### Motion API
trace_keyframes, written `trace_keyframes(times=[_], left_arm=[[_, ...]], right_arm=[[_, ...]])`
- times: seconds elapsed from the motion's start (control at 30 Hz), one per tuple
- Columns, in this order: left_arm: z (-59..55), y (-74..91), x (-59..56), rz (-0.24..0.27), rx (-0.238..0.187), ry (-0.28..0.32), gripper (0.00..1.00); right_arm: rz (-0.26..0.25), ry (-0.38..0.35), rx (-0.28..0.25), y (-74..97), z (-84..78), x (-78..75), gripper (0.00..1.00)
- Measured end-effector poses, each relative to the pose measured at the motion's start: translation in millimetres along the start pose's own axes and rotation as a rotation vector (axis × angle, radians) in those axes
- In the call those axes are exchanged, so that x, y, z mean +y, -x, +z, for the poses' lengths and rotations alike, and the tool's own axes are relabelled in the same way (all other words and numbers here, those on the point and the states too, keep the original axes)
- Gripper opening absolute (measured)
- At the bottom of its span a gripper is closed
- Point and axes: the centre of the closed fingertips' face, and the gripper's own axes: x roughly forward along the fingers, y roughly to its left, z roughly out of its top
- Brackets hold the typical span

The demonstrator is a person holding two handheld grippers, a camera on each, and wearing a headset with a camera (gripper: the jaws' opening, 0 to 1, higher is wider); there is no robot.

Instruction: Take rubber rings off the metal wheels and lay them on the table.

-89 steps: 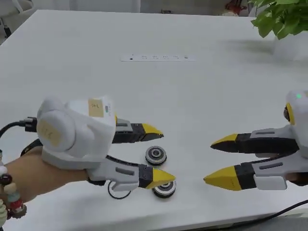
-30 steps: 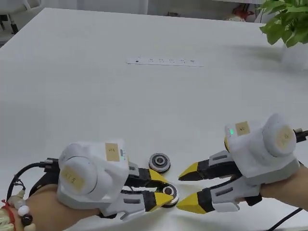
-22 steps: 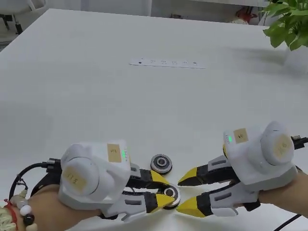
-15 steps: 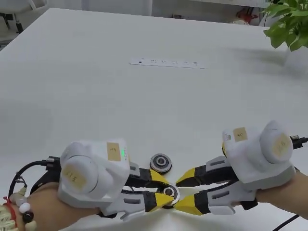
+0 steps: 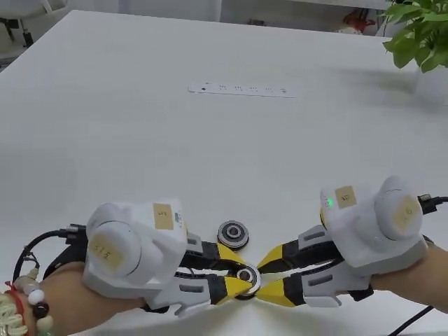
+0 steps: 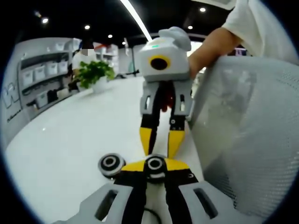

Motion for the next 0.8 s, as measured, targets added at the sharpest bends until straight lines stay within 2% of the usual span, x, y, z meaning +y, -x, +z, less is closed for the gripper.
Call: trace_keyframes(times=[0.47, 0.5, 0.53, 0.57, 0.6, 0.63, 0.8], left_arm=[[0.3, -0.5, 0.0, 0.001, 0.000, -0.002, 0.14], [0.3, -0.6, 0.0, 0.000, 0.000, -0.002, 0.14], [0.3, -0.6, 0.0, 0.000, 0.000, -0.002, 0.14], [0.3, -0.7, 0.0, 0.001, 0.000, -0.003, 0.14], [0.3, -0.7, 0.0, 0.001, 0.000, -0.003, 0.14], [0.2, -0.7, -0.1, 0.001, 0.000, -0.003, 0.14], [0.2, -0.8, -0.2, 0.001, 0.000, -0.002, 0.14]], right_arm=[[-0.003, -0.018, 0.020, 0.1, -0.7, 1.3, 0.13], [-0.002, -0.014, 0.025, 0.4, -1.4, 1.4, 0.11], [-0.031, 0.008, 0.073, 1.9, -10.0, -3.6, 0.03], [-0.028, 0.060, 0.061, 0.8, -8.3, -4.4, 0.00], [-0.021, 0.014, 0.049, 0.0, -7.7, -1.1, 0.00], [-0.019, 0.005, 0.050, 0.1, -7.2, -1.2, 0.00], [-0.027, 0.016, 0.057, 0.7, -7.4, -1.7, 0.00]])
